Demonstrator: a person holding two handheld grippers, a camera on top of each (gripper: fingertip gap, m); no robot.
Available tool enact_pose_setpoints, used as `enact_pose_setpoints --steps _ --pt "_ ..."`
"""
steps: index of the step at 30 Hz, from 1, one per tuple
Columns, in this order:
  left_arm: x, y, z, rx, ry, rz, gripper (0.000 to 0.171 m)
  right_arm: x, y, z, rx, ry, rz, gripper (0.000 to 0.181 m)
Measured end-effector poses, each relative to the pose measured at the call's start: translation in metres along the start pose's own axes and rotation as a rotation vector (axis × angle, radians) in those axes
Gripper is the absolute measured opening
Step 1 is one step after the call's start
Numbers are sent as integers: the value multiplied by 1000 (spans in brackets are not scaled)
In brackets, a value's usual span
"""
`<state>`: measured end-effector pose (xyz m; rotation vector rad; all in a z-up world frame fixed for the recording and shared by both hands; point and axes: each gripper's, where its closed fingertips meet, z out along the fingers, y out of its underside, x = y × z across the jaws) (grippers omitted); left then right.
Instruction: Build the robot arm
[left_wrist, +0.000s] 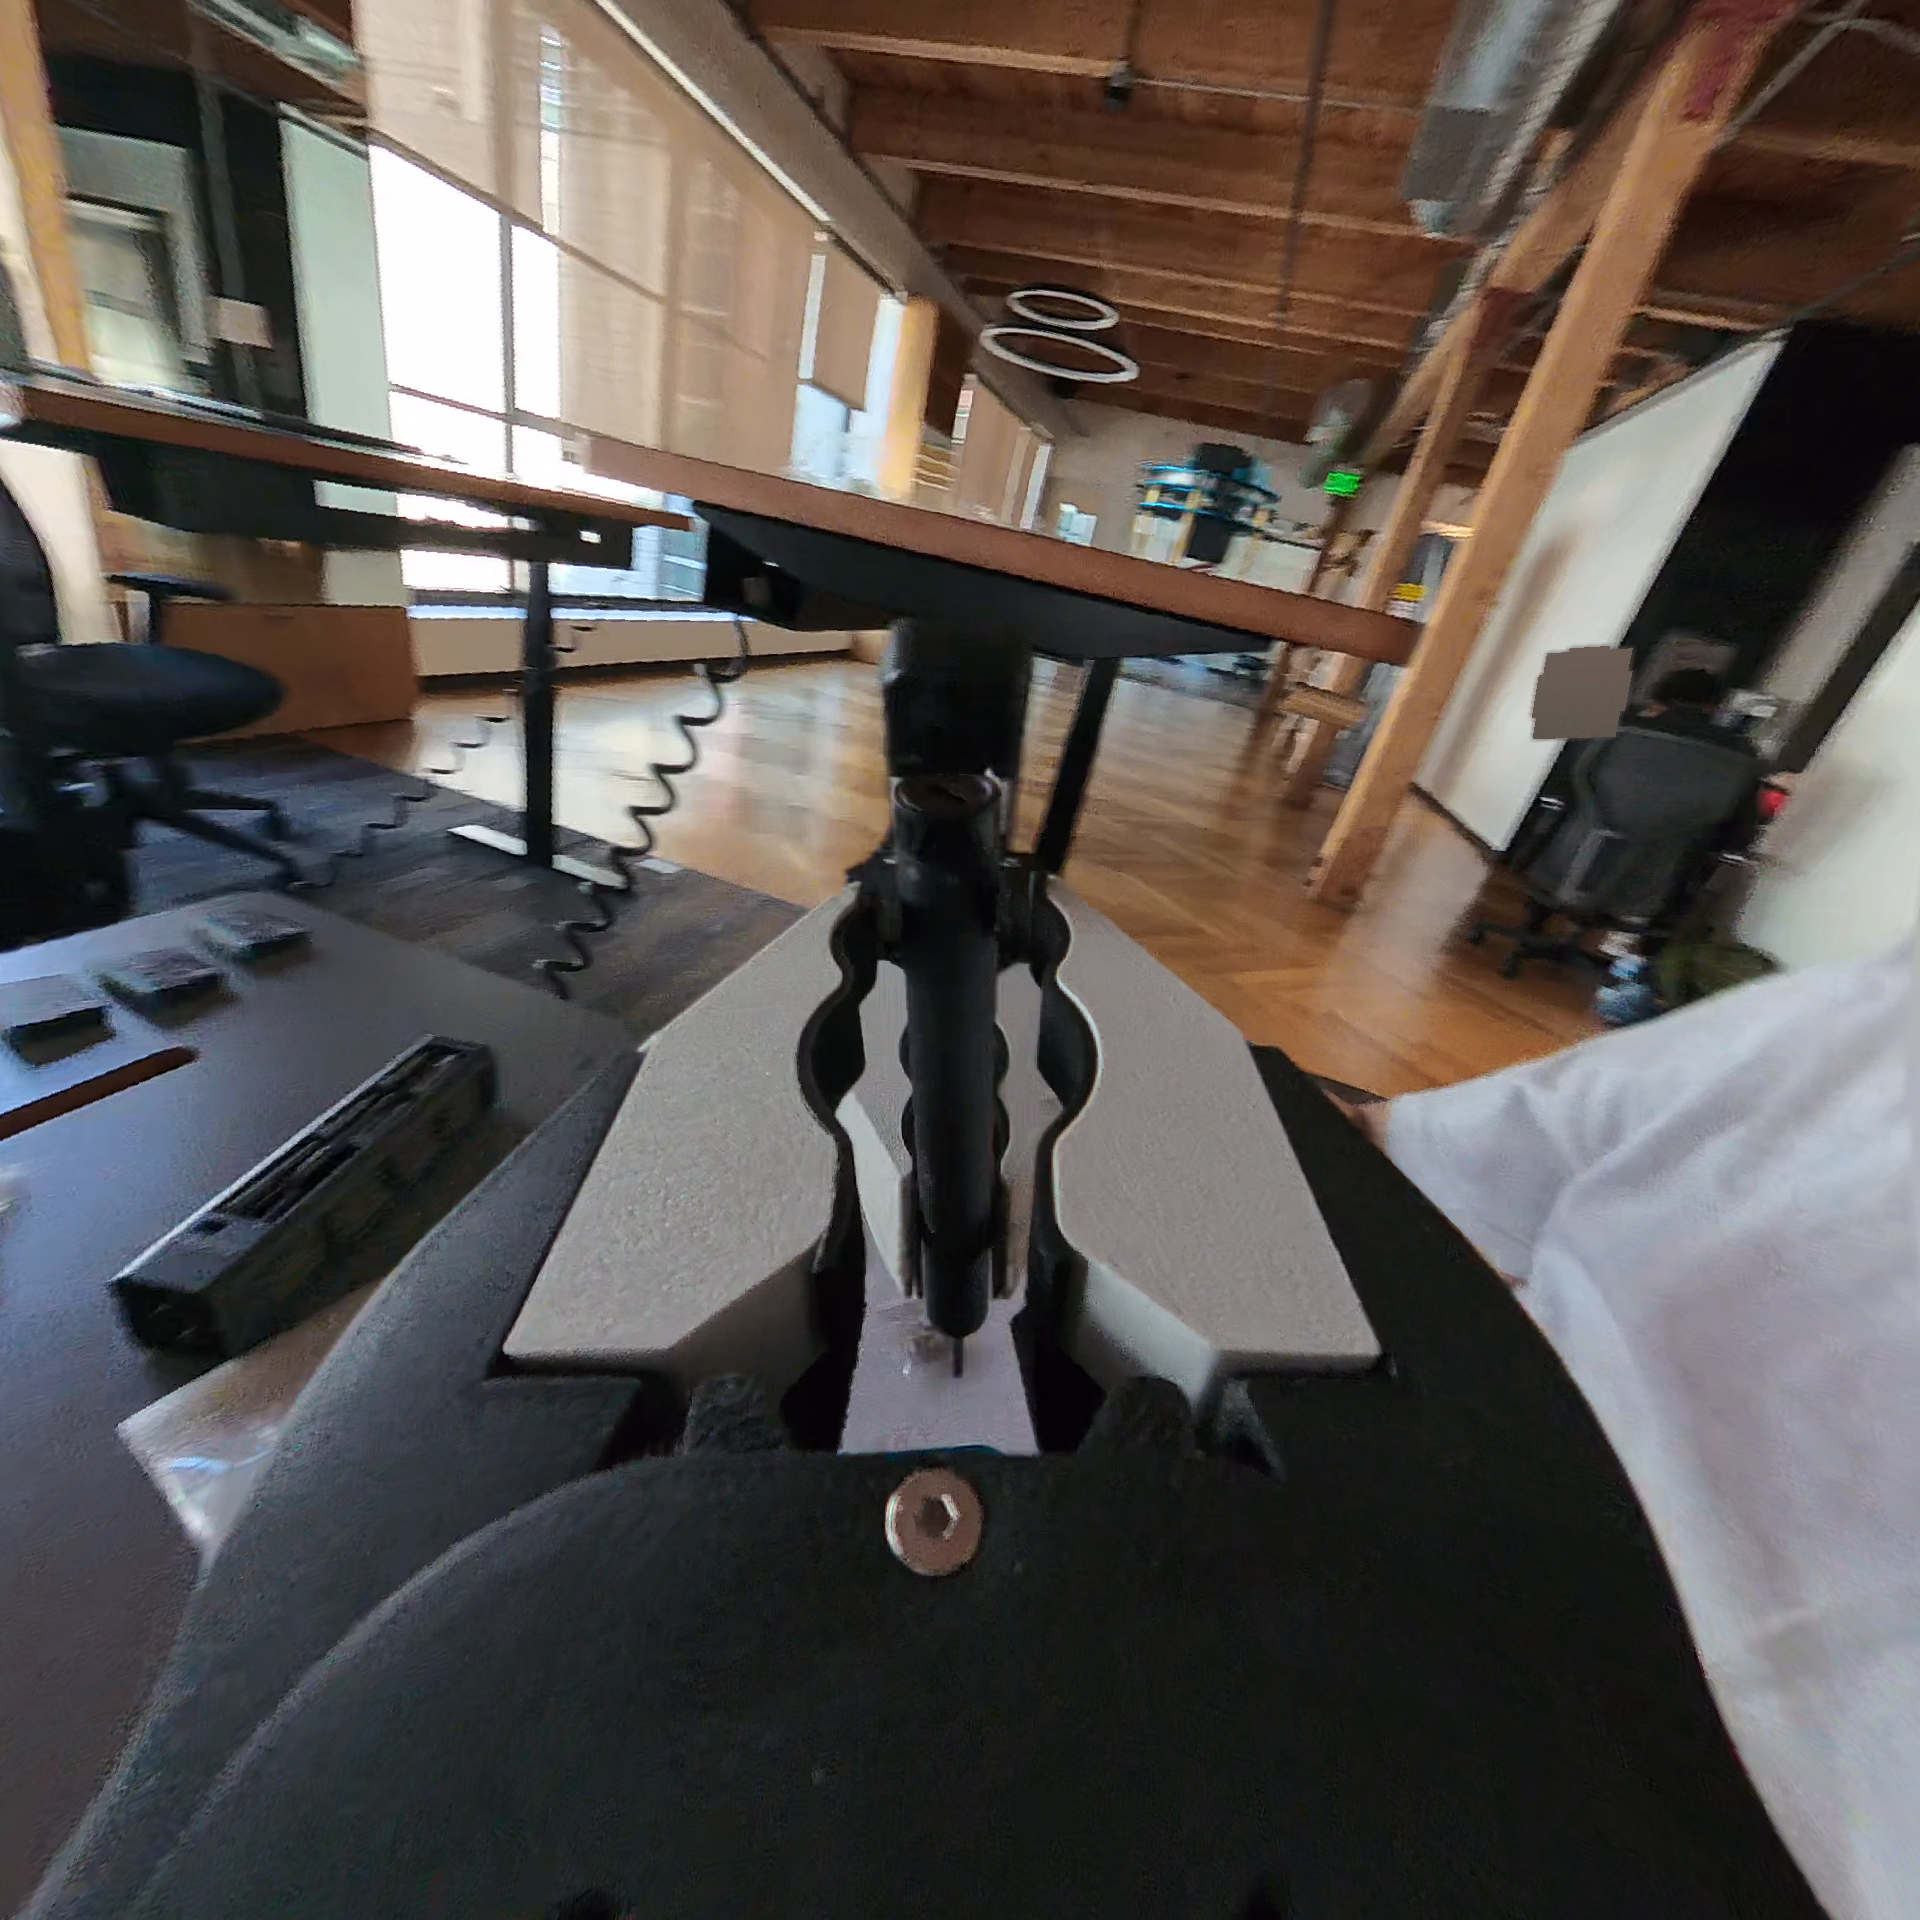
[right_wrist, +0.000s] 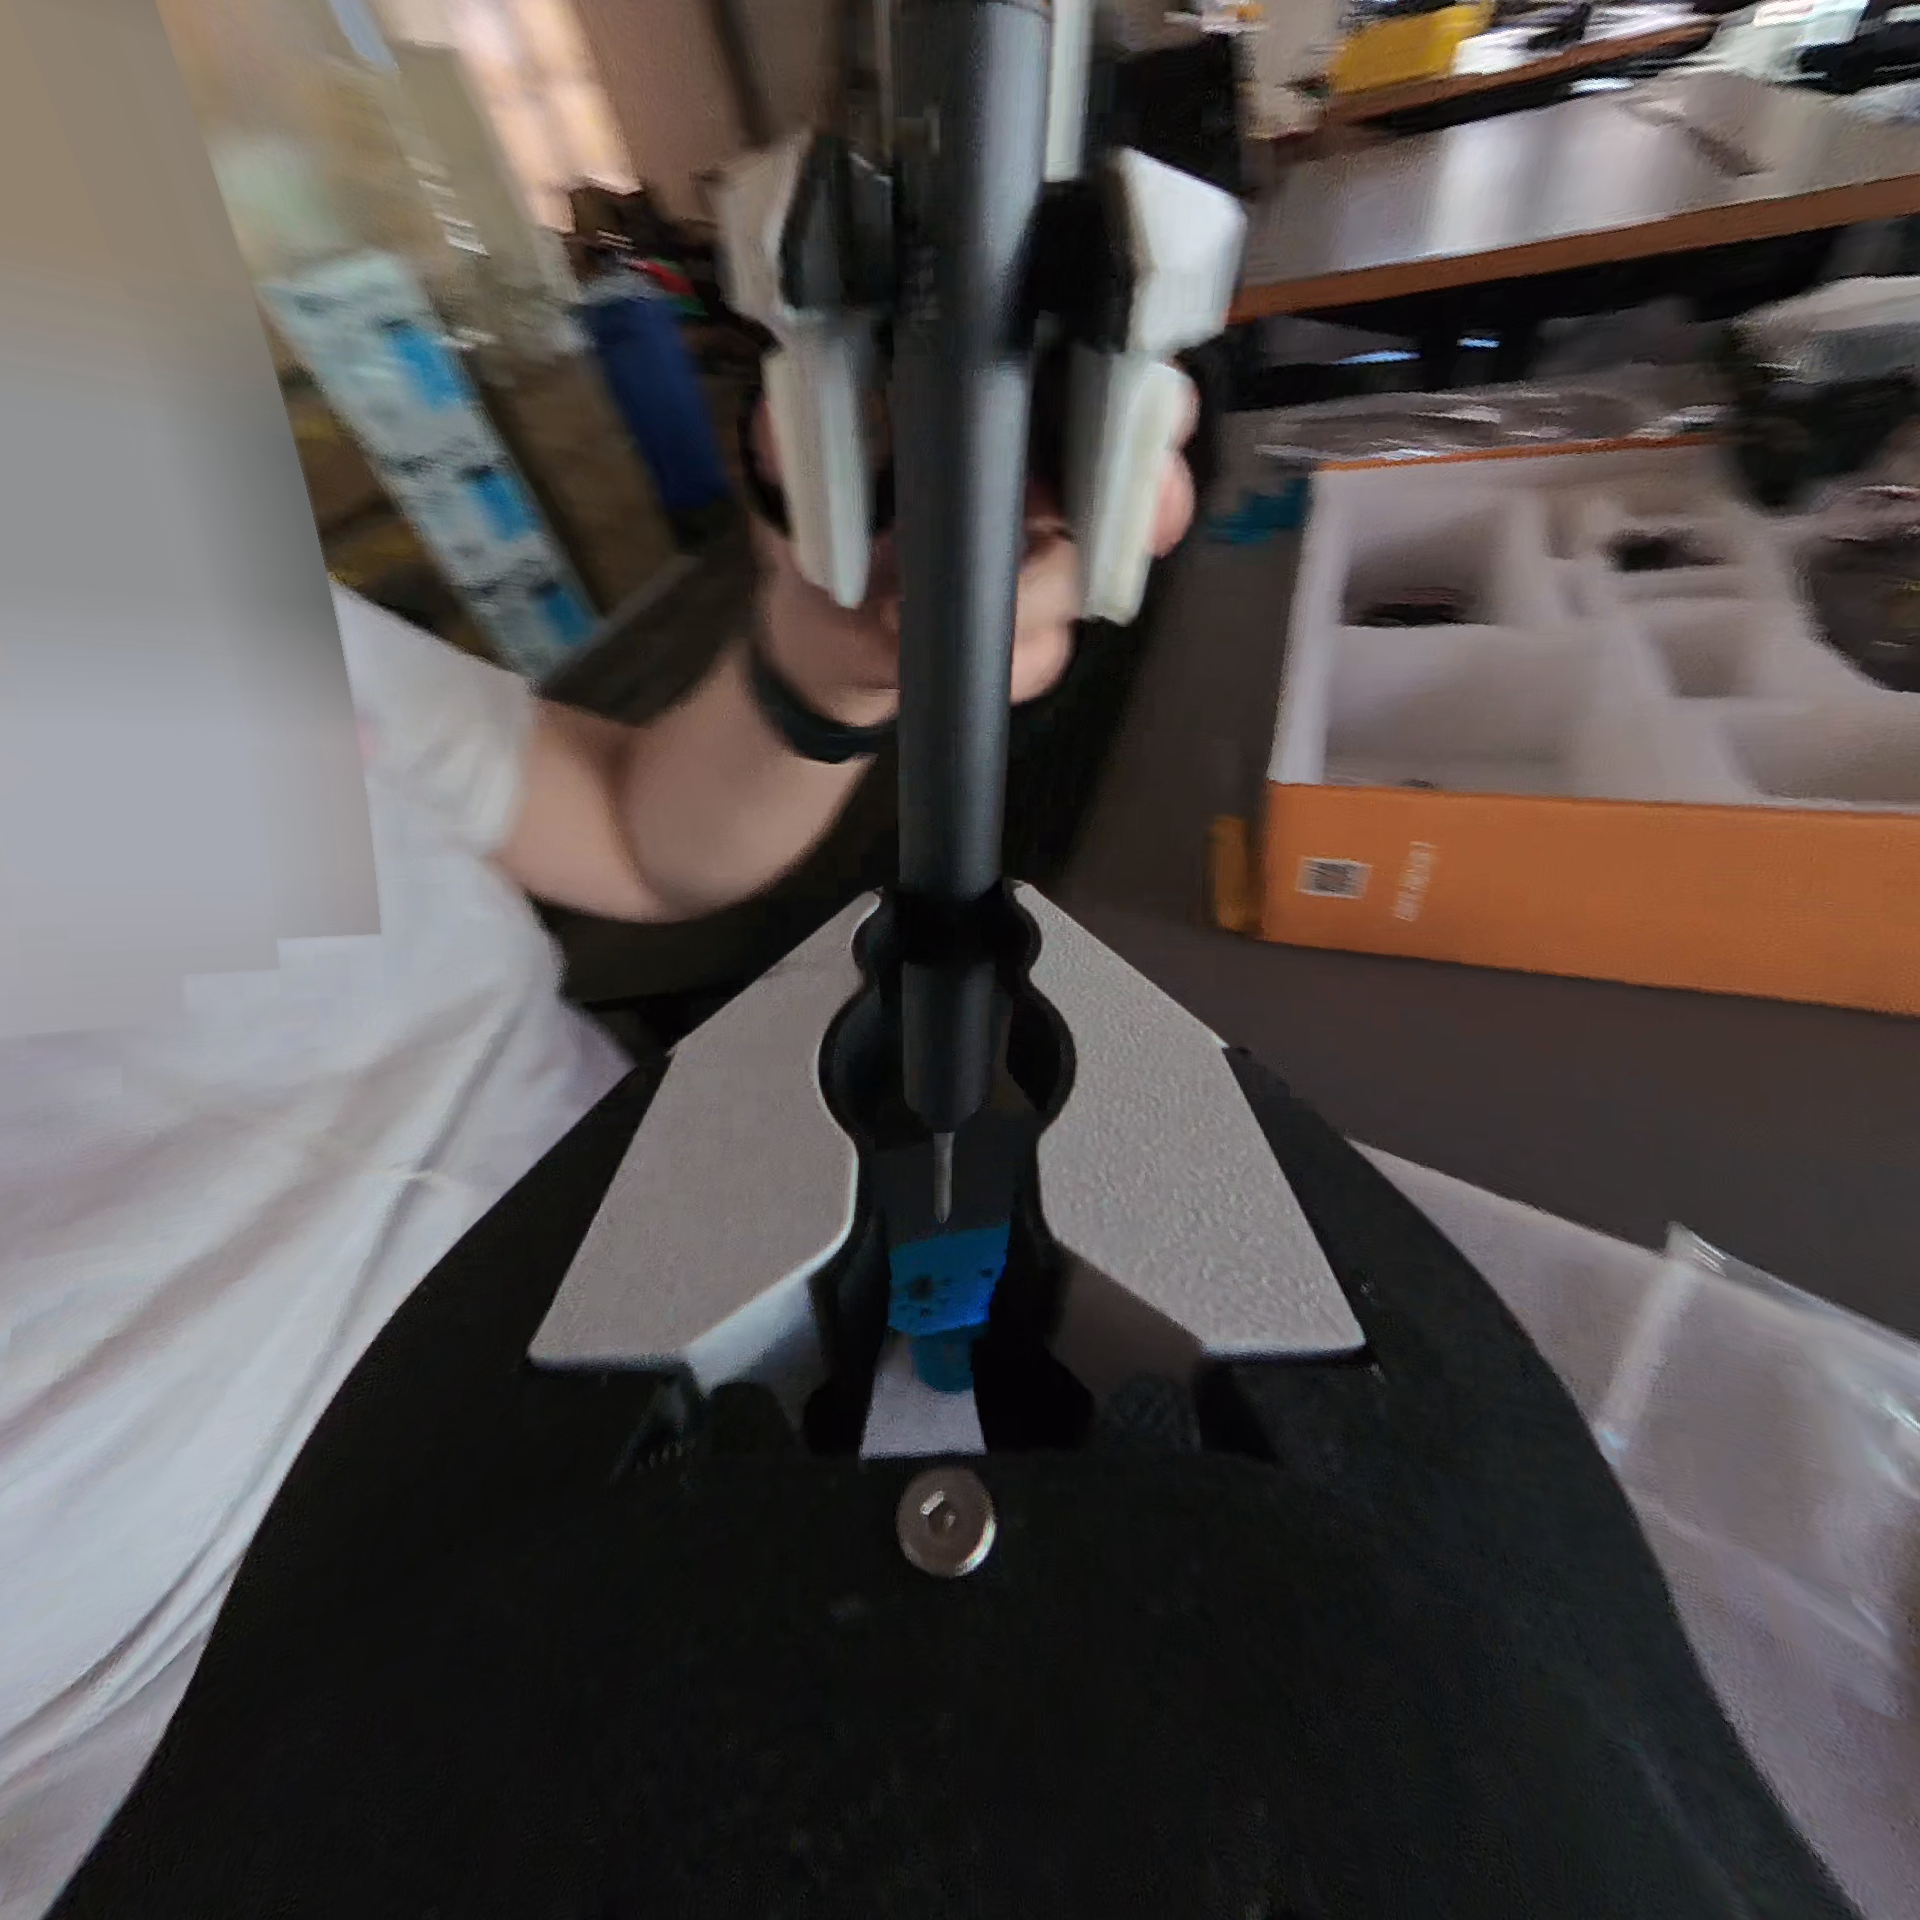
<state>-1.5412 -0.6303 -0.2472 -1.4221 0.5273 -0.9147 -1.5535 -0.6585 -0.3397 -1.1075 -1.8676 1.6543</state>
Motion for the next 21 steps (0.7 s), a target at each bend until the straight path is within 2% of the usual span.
enact_pose_setpoints --steps 2,3,6,9,12,14,16,17,19,21 --pt "13 3 3 -25 161 -45 28 -16 -9 -4 54 -191 39 17" --pt "22 4 3 -30 259 -64 18 -22 -14 -6 92 -282 66 16" --pt "30 3 5 5 371 -54 16 -39 -16 -11 122 -536 130 16" --pt "30 7 9 8 397 -57 16 -43 -12 -14 125 -668 164 16" --pt "16 6 12 20 300 -73 16 -30 -16 -16 189 -666 226 16" --pt "-2 5 12 30 168 -85 16 -8 -18 -14 247 -517 240 17" --pt "-27 11 9 2 -26 -63 16 21 -23 -12 313 -239 210 41" --pt "-40 14 6 -20 -121 -56 16 32 -25 -14 329 -94 173 47" --pt "-59 18 0 -36 -272 -73 15 49 -23 -20 293 181 90 47" --pt "-66 17 -3 -20 -341 -105 16 62 -16 -25 212 433 14 52"
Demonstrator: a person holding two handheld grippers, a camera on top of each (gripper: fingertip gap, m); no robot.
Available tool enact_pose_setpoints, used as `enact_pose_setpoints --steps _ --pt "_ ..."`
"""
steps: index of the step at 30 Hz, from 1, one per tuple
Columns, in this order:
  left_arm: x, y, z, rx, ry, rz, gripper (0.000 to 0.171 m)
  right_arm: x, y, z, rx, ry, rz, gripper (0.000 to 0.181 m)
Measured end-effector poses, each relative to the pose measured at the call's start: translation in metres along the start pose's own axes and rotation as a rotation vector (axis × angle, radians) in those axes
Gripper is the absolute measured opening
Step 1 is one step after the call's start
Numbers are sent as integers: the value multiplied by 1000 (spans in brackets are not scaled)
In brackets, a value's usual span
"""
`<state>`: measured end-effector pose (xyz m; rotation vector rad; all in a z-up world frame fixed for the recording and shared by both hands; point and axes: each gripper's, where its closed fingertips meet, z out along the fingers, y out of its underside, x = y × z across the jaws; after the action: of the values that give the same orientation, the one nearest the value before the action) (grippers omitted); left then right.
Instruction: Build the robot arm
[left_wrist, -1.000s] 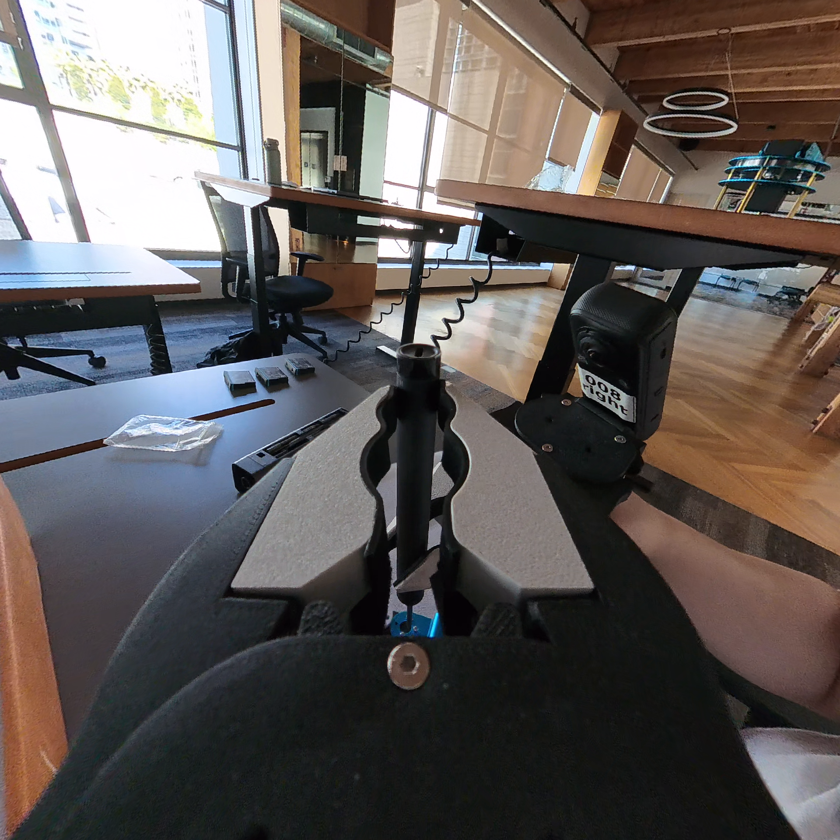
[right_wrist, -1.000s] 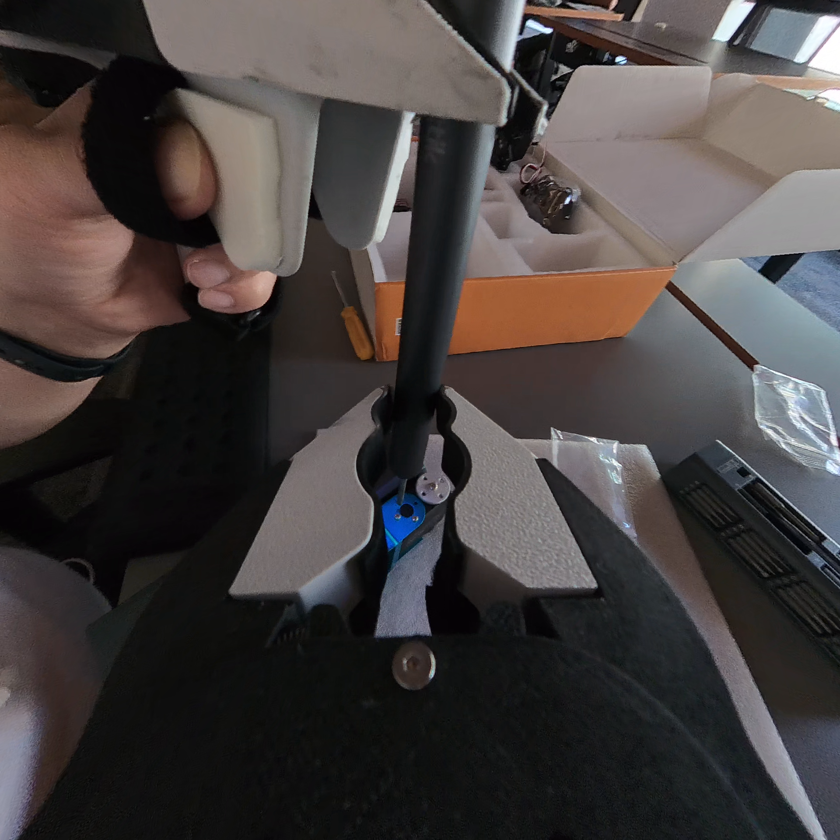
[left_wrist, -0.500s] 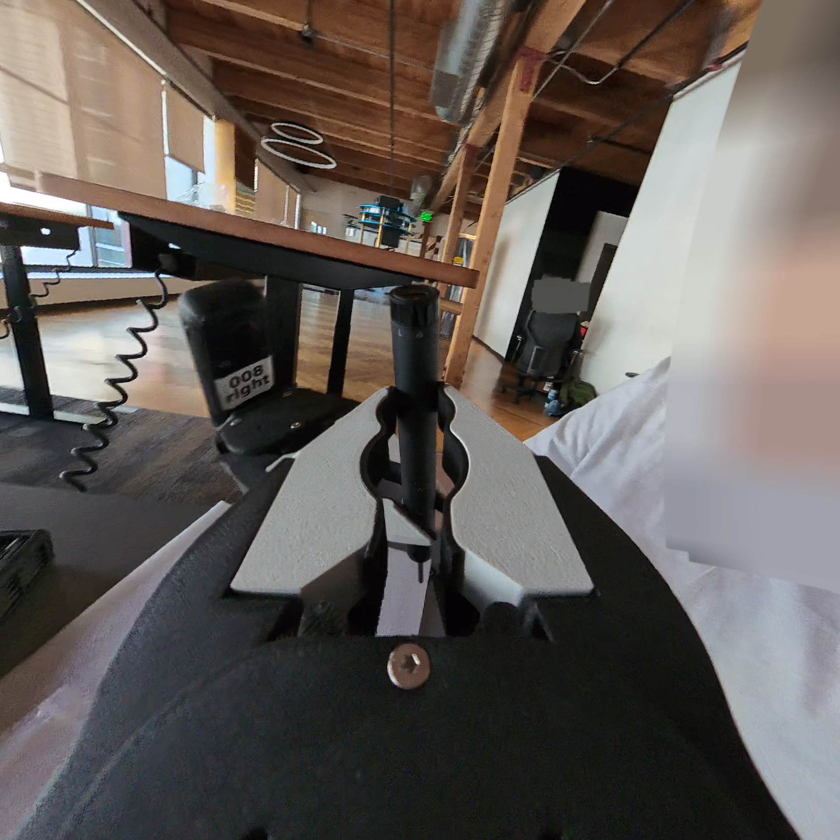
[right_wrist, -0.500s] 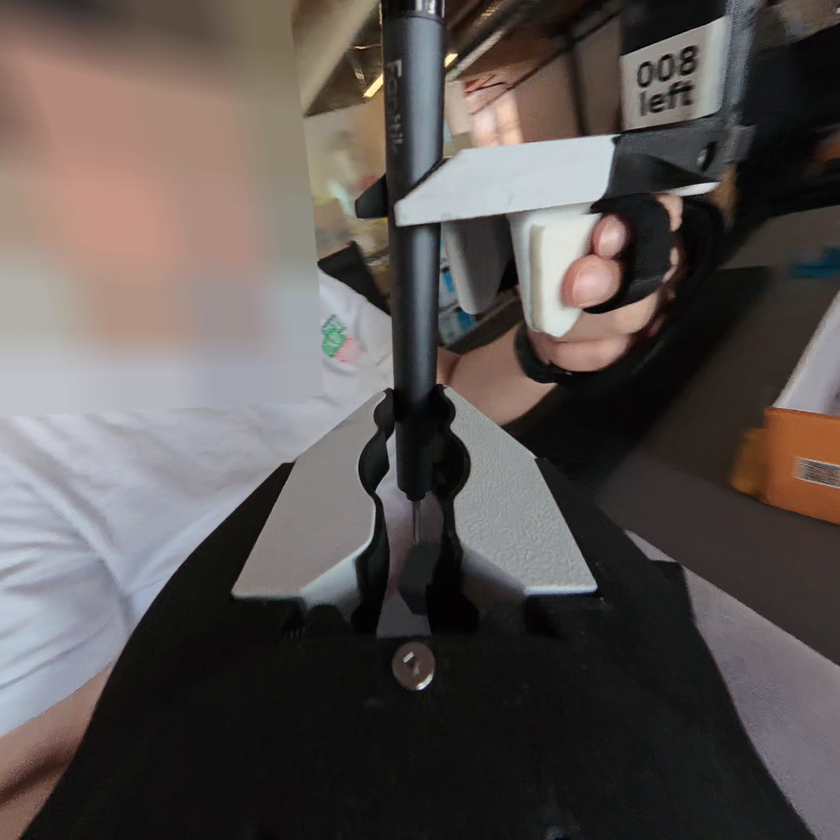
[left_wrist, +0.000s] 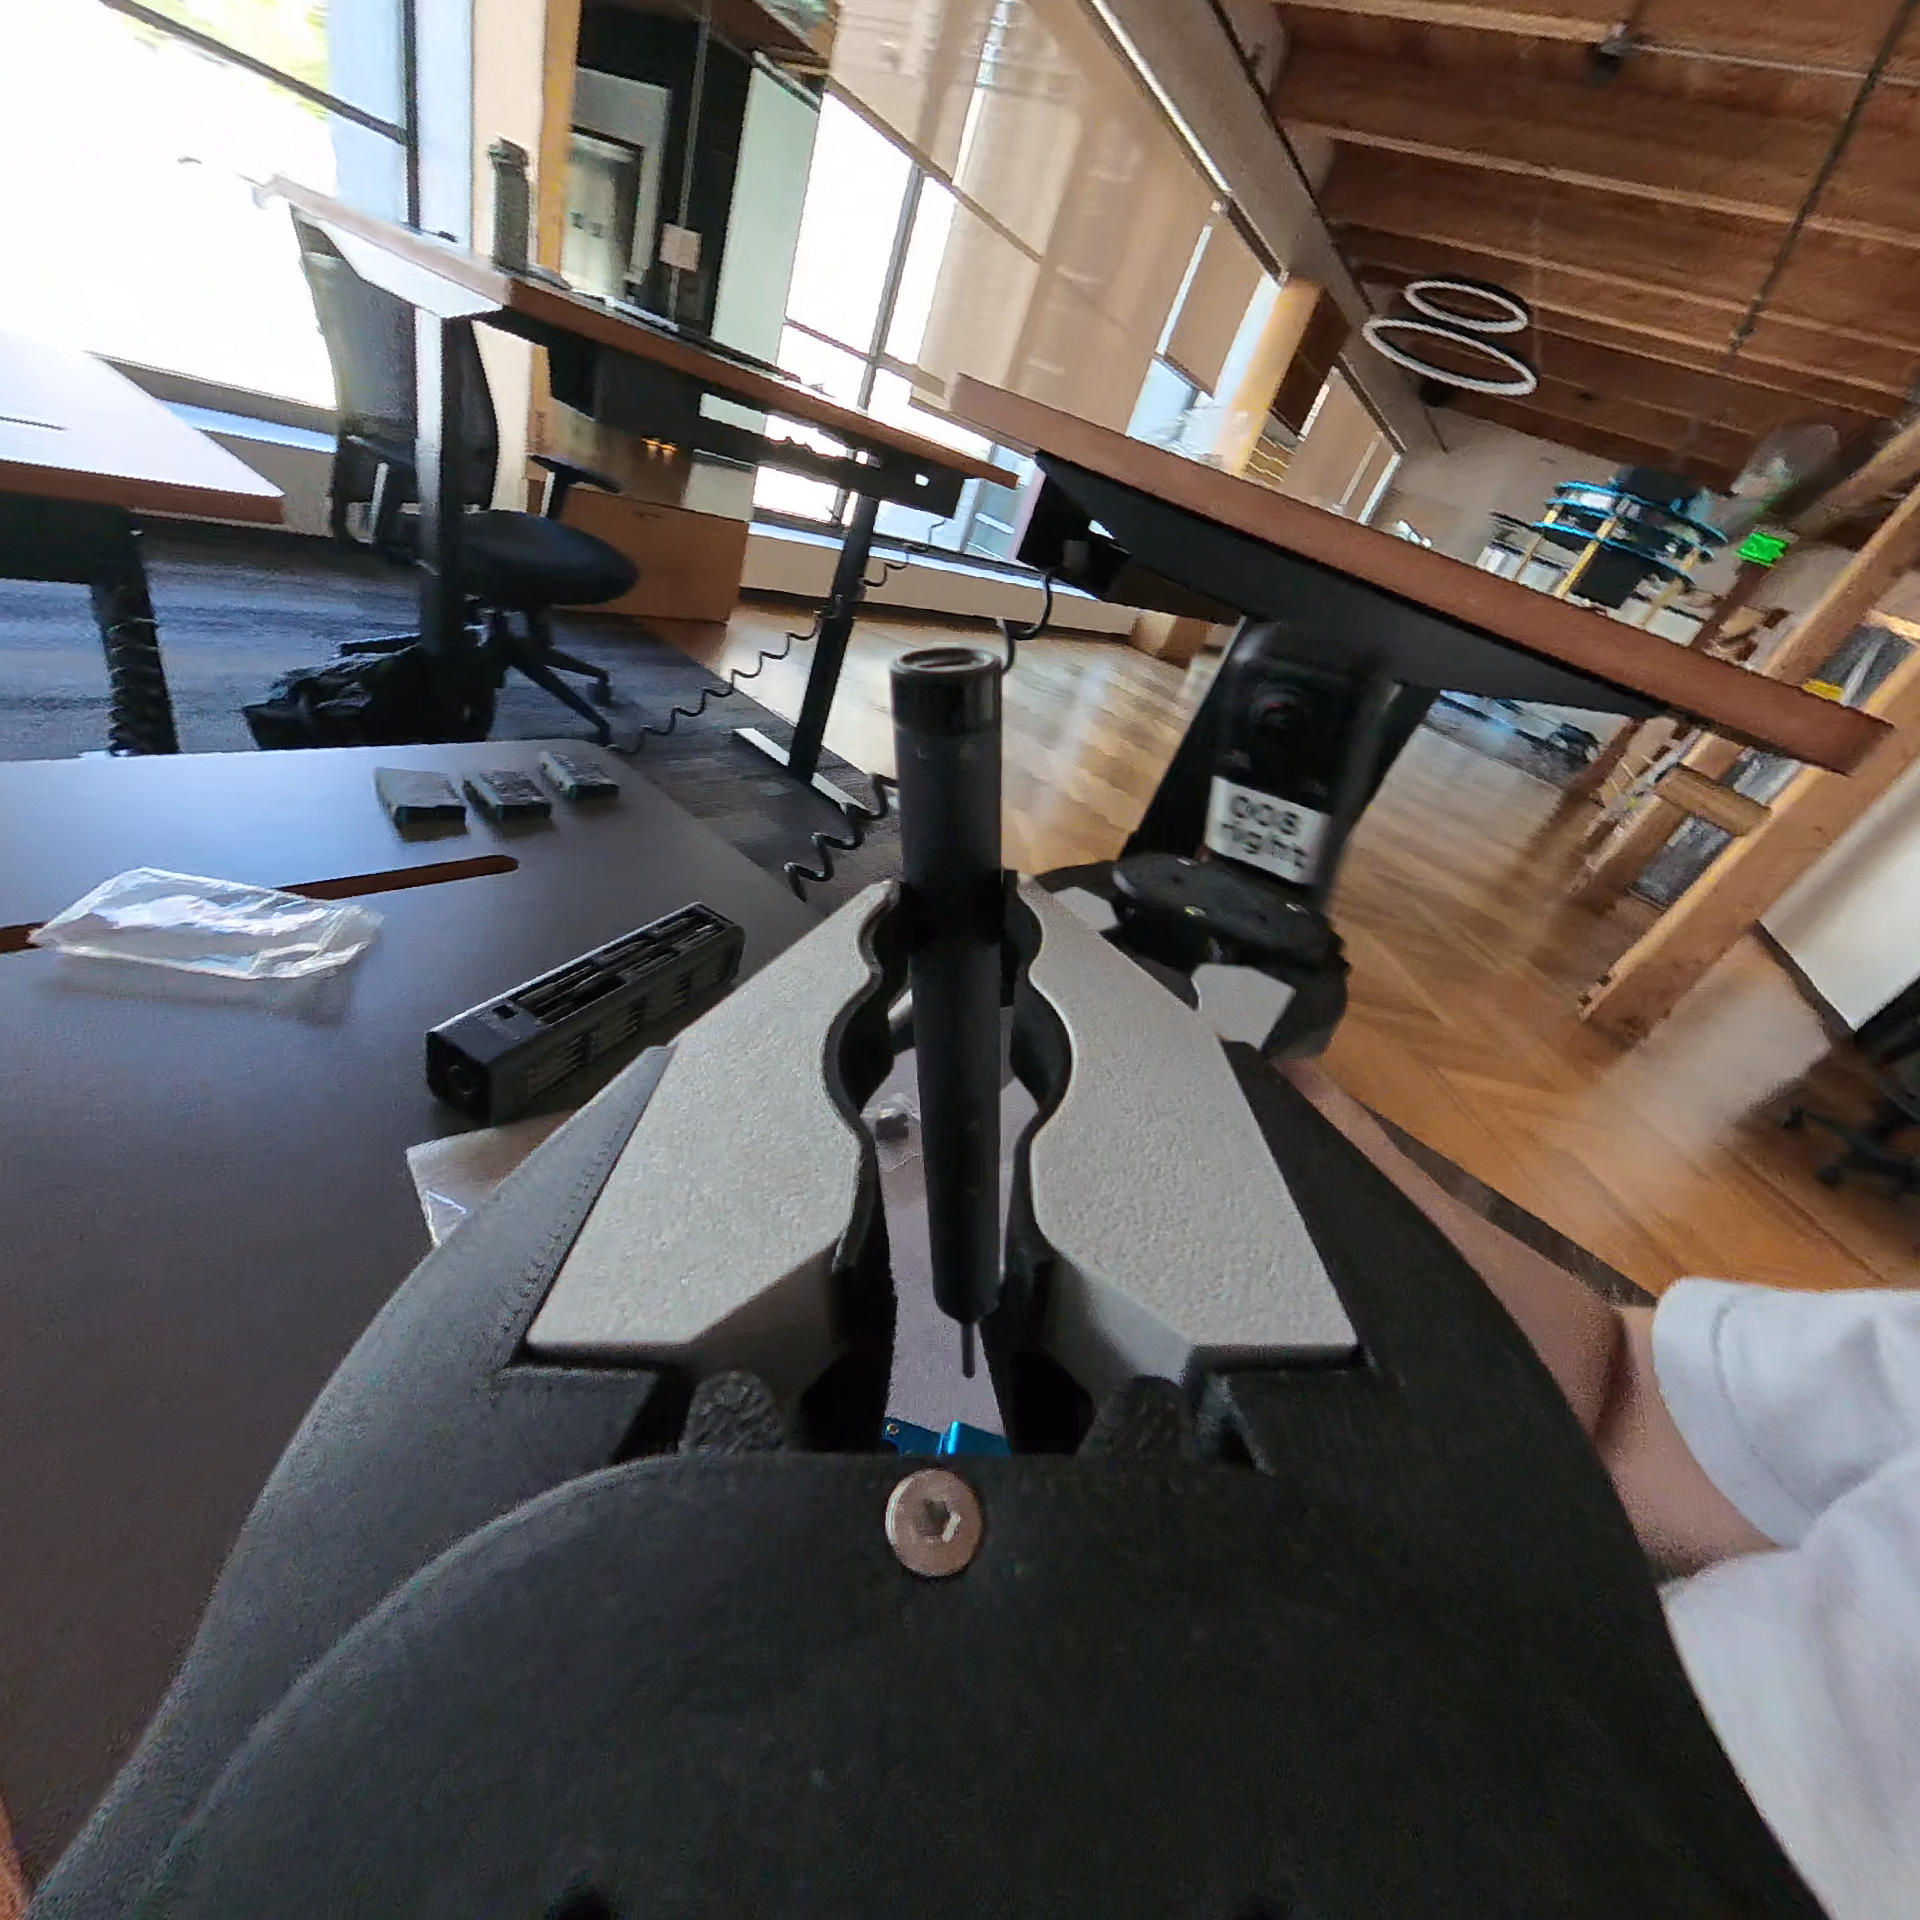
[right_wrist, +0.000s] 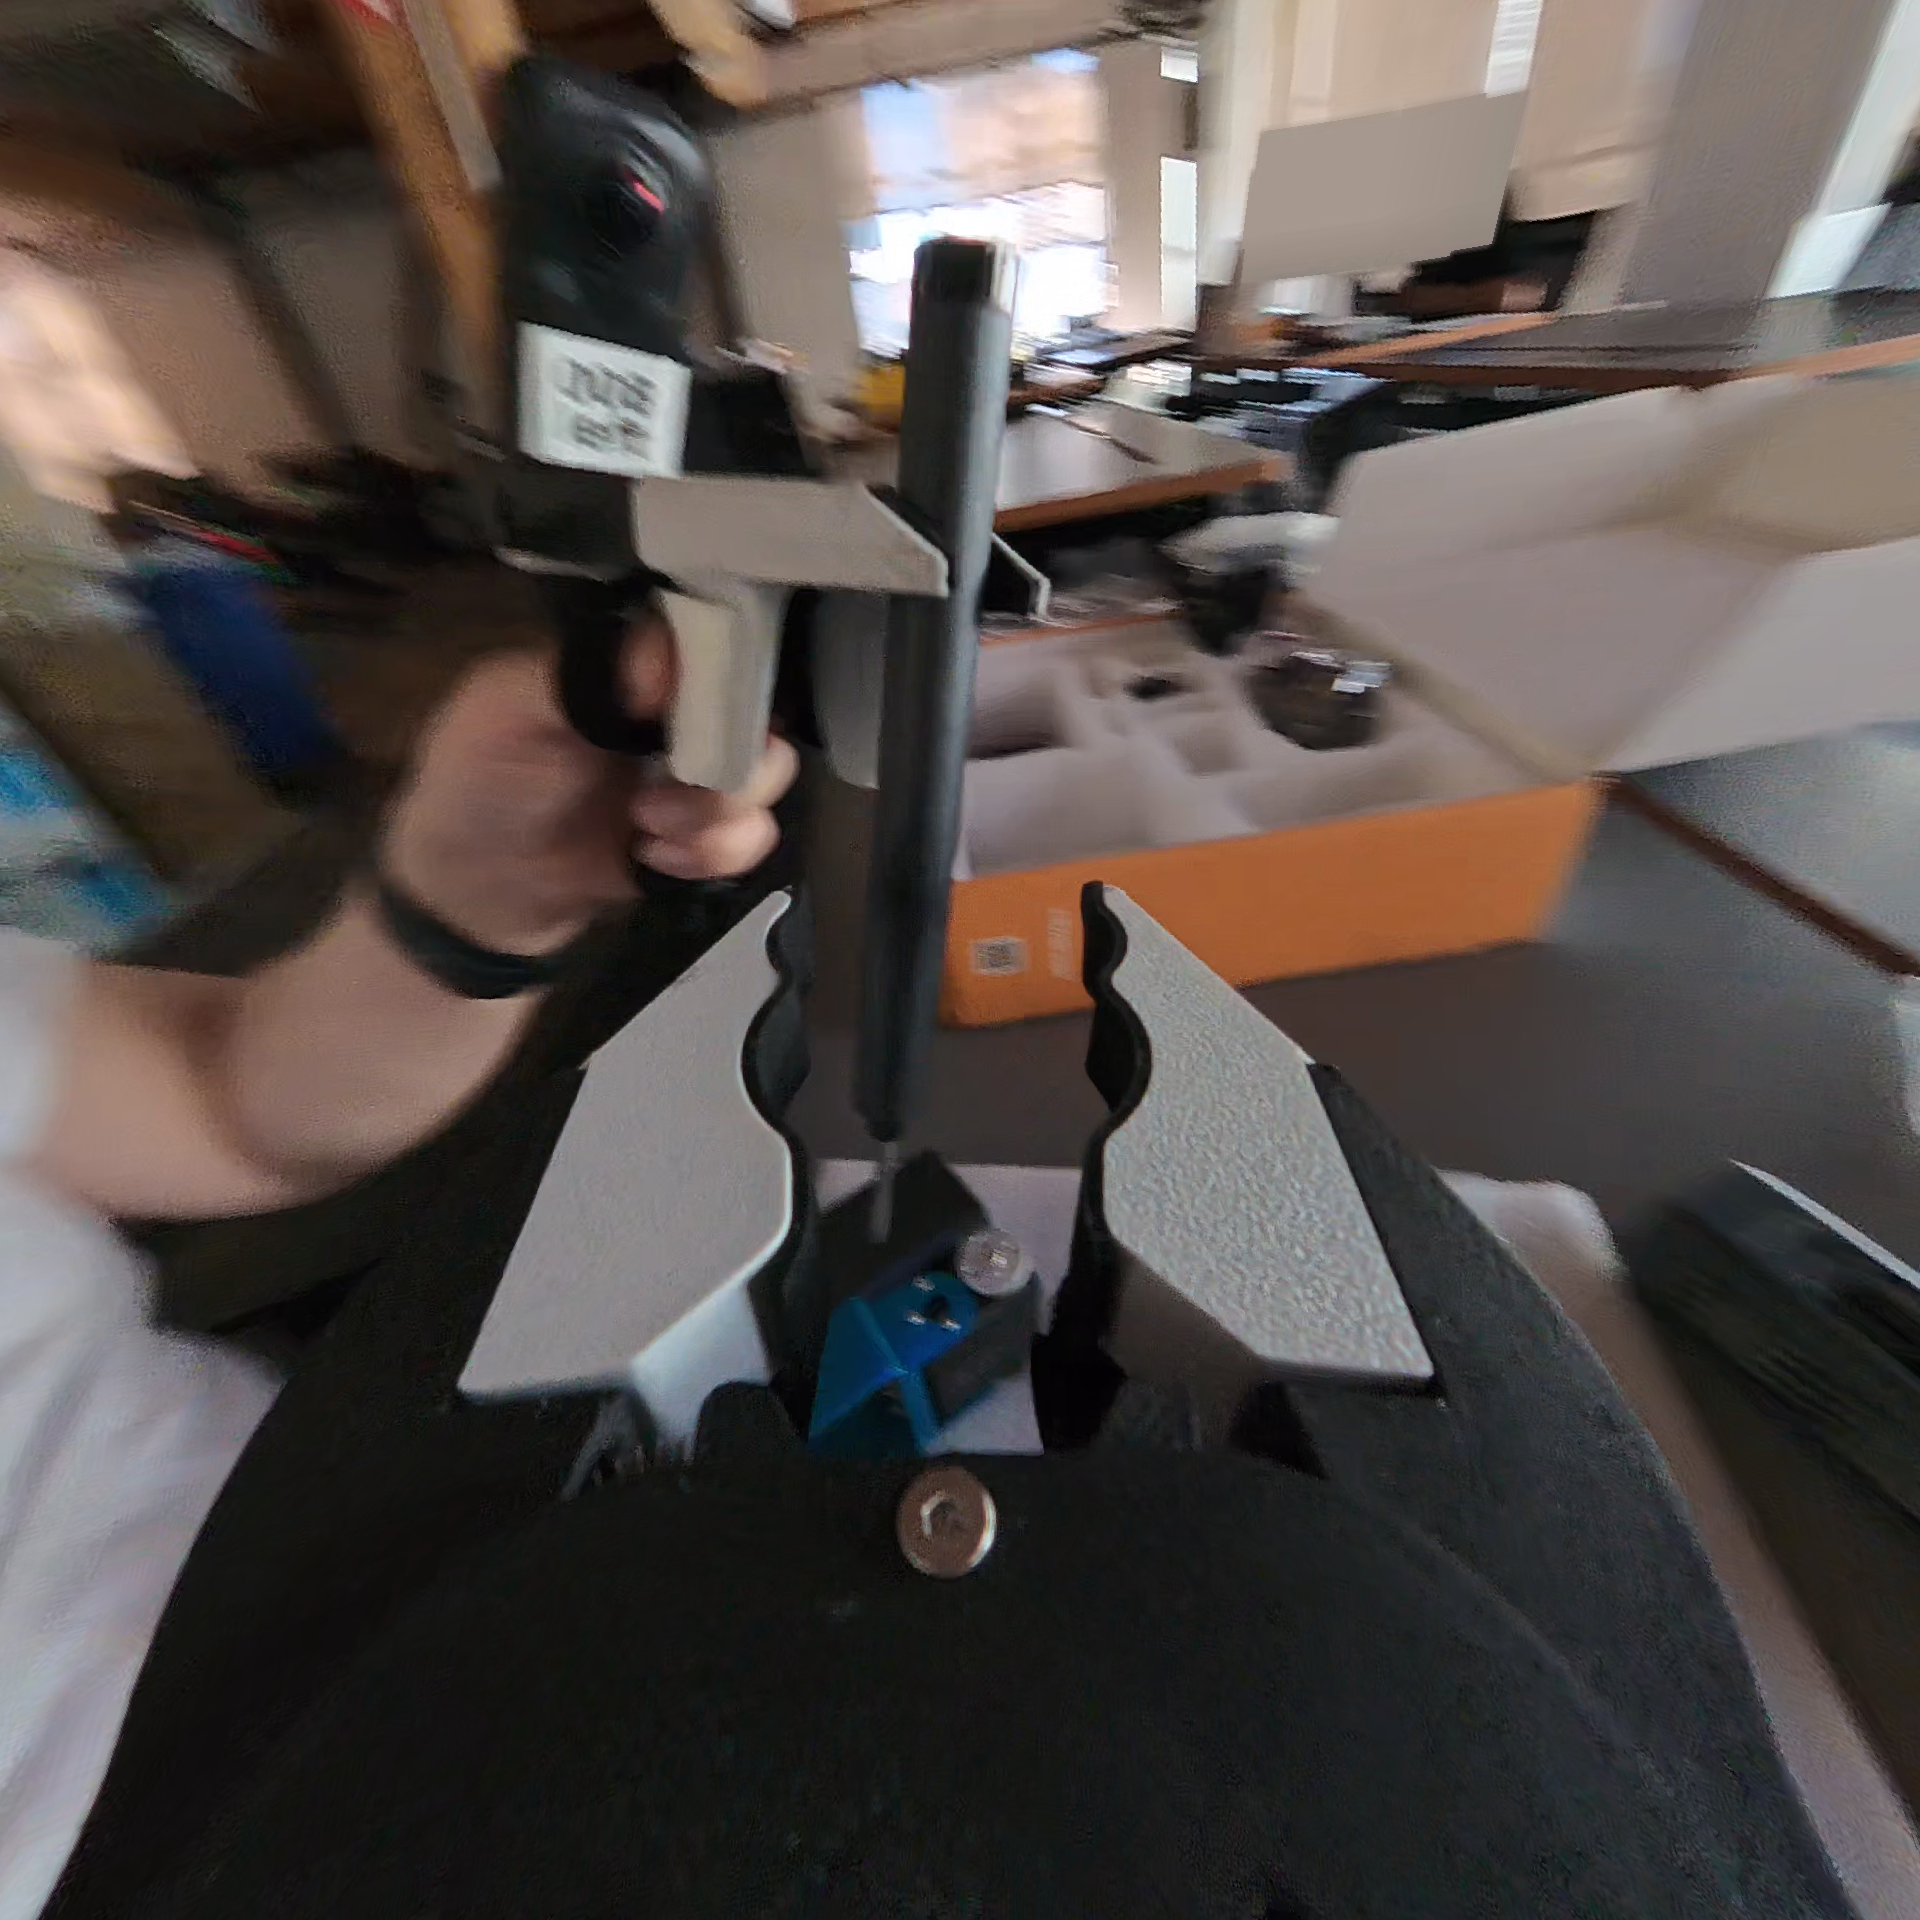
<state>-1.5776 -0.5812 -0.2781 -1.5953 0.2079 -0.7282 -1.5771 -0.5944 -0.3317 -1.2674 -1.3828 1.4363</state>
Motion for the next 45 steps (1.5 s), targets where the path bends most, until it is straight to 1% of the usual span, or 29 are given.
enact_pose_setpoints --steps 1,2,4,5,6,7,8,10,12,14,16,18,19,21,23,25,26,28,29,30,31,34,39,45 --pt "-3 -1 0 9 -27 -16 16 4 4 0 -26 95 -43 54" --pt "-4 -2 1 15 -50 -22 16 5 7 1 -47 154 -73 55" --pt "-8 -3 2 15 -121 8 16 6 13 4 -79 258 -93 55" --pt "-9 -3 2 15 -159 34 16 3 16 7 -86 278 -119 51" --pt "-9 -3 3 9 -188 57 16 2 19 9 -101 297 -149 39" --pt "-8 -3 4 2 -203 68 16 4 21 9 -119 326 -187 18" --pt "-6 -2 5 -7 -210 66 16 4 22 9 -127 338 -218 17" --pt "0 2 6 -36 -186 73 17 3 26 9 -144 310 -206 17" --pt "8 3 4 -43 -125 78 17 -3 25 6 -111 225 -171 17" --pt "18 -1 1 -24 -24 62 18 -9 22 2 -71 132 -111 16" --pt "27 -5 -1 2 90 57 18 -17 23 -1 -67 33 -83 16" --pt "38 -4 -3 -8 222 58 18 -26 25 -1 -62 -71 -61 16" --pt "42 -1 -4 -26 263 73 17 -28 28 -1 -63 -108 -33 16" --pt "38 5 -2 -61 258 132 16 -30 34 0 -67 -173 1 16" --pt "32 7 -1 -69 220 161 15 -25 36 1 -45 -189 35 16" --pt "23 5 0 -35 161 149 15 -17 33 1 -9 -178 81 17" --pt "19 5 -1 -20 134 150 16 -15 33 2 -5 -171 88 21" --pt "12 8 -1 -7 74 158 15 -15 36 5 -25 -146 54 27" --pt "10 10 0 -6 56 164 15 -14 39 7 -44 -126 24 26" --pt "10 13 0 -11 49 173 15 -12 43 9 -66 -105 -3 19" --pt "10 15 0 -16 47 184 15 -12 46 10 -80 -97 -25 16" --pt "9 22 1 -42 35 199 15 -13 51 14 -109 -102 -34 16" --pt "12 22 0 -27 41 206 15 -12 51 11 -99 -89 -47 16" --pt "8 30 4 -48 36 194 16 -9 60 12 -125 -87 -33 16"
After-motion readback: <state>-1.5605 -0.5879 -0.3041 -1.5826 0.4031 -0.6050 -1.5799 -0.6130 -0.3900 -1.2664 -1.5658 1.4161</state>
